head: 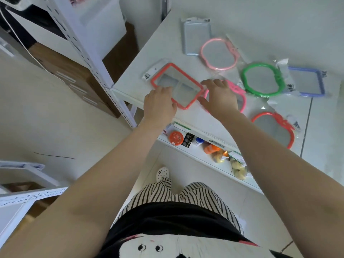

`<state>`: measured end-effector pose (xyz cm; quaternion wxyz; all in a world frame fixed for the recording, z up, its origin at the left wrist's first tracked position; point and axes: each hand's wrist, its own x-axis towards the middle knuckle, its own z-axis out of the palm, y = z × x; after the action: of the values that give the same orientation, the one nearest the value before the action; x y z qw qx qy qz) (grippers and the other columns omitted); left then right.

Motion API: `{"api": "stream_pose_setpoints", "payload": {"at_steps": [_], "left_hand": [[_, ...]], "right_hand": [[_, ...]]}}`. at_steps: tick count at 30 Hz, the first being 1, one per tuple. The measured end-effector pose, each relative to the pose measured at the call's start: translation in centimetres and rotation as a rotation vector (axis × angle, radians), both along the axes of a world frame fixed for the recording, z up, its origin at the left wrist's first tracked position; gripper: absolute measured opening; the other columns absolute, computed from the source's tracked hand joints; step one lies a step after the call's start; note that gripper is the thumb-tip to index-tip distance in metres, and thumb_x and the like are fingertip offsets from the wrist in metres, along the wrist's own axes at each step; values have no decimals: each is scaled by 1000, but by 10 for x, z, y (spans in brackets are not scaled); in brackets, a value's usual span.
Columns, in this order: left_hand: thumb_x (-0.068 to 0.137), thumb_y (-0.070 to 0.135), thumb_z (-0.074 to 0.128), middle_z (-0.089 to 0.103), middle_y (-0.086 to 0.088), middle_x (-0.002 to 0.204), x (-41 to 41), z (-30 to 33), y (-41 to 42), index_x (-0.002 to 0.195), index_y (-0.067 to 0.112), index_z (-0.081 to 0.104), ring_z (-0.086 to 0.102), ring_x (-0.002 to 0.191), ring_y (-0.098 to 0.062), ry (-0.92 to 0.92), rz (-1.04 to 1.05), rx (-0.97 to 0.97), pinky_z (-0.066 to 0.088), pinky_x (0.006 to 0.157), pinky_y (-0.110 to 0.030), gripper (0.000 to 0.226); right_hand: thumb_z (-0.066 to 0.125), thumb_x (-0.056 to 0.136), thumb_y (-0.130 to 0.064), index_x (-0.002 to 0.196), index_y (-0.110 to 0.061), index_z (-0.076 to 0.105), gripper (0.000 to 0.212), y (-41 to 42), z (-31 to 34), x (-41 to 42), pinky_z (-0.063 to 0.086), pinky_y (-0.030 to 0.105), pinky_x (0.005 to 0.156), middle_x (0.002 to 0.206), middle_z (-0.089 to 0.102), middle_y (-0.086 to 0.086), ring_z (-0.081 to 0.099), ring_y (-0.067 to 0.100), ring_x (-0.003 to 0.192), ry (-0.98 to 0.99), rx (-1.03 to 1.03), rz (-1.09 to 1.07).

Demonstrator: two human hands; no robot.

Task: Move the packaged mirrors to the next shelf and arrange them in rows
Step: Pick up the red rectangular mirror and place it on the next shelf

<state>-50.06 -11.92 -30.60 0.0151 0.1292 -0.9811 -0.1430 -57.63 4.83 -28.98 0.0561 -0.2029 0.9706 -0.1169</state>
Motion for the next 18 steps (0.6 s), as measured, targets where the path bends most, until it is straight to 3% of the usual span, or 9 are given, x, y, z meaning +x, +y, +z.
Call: {"api": "stream_pose_setpoints", "payload": {"at_steps": [6, 10, 13, 15, 18], "left_hand": [[88, 39, 58, 47, -15, 125, -17, -22, 8, 133, 3, 37, 55, 108, -29, -97, 200, 158, 48, 88, -35, 61], [84, 42, 64, 45, -16, 120, -31, -38, 18, 130, -7, 34, 53, 107, -27, -125, 328, 361, 46, 88, -29, 74], [82, 44, 65, 43, -17, 123, -42, -43, 30, 131, -10, 32, 49, 111, -27, -145, 400, 410, 44, 93, -30, 80], [83, 42, 66, 42, -18, 128, -50, -42, 36, 133, -12, 28, 45, 115, -27, -147, 445, 421, 45, 96, -30, 83], [81, 24, 70, 43, -21, 130, -57, -41, 39, 133, -11, 25, 48, 119, -30, -103, 590, 597, 46, 98, -34, 77]], "right_hand": [[61, 89, -36, 137, -20, 47, 52, -15, -16, -45, 45, 44, 94, 129, 55, 11, 45, 31, 125, -59, 68, 18], [62, 88, -37, 137, -19, 46, 54, -19, -29, -70, 43, 44, 98, 128, 58, 10, 46, 31, 124, -112, 100, 46], [64, 86, -39, 134, -18, 49, 55, -18, -38, -82, 39, 43, 102, 124, 62, 10, 48, 32, 121, -137, 161, 64], [66, 84, -41, 129, -17, 54, 52, -19, -41, -87, 37, 42, 101, 121, 62, 11, 48, 33, 118, -147, 199, 75], [68, 83, -39, 117, -17, 62, 42, -22, -46, -91, 36, 41, 99, 118, 62, 11, 49, 33, 116, -164, 198, 68]]}}
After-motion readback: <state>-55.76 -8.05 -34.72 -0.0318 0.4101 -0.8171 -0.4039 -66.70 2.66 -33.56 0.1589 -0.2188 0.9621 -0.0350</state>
